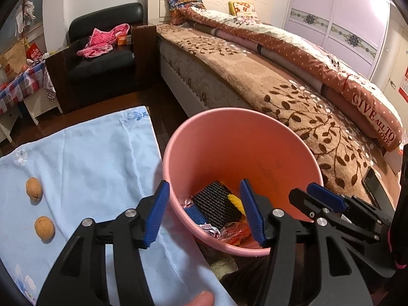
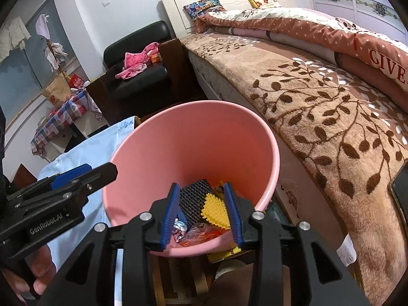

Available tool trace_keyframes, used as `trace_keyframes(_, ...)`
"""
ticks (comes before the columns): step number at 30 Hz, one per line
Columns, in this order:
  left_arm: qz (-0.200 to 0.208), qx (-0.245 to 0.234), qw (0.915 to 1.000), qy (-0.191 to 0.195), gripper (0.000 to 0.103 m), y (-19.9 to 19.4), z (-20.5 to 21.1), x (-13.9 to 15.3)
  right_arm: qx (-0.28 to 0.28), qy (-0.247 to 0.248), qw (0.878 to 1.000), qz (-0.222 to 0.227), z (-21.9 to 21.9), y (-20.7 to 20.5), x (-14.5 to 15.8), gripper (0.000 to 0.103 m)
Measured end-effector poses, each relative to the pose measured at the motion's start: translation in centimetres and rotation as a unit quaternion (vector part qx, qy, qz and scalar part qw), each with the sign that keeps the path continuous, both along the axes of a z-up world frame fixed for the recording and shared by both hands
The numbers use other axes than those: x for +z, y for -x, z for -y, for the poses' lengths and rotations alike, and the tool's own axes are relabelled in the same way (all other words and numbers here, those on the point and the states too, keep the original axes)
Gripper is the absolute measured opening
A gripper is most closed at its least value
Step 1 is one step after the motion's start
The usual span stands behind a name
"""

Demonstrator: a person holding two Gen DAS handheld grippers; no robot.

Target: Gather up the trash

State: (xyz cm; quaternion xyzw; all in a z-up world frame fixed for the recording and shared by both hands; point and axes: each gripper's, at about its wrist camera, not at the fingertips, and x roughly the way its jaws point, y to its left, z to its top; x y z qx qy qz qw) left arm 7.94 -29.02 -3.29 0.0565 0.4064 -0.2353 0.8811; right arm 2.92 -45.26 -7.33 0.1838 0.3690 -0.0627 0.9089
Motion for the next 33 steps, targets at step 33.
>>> trace_keyframes(33, 0.064, 0.036, 0.9972, 0.017, 0.056, 4.6, -4.4, 4.4, 0.025, 0.039, 0.998, 0.044, -5.0, 3.3, 3.6, 0.044)
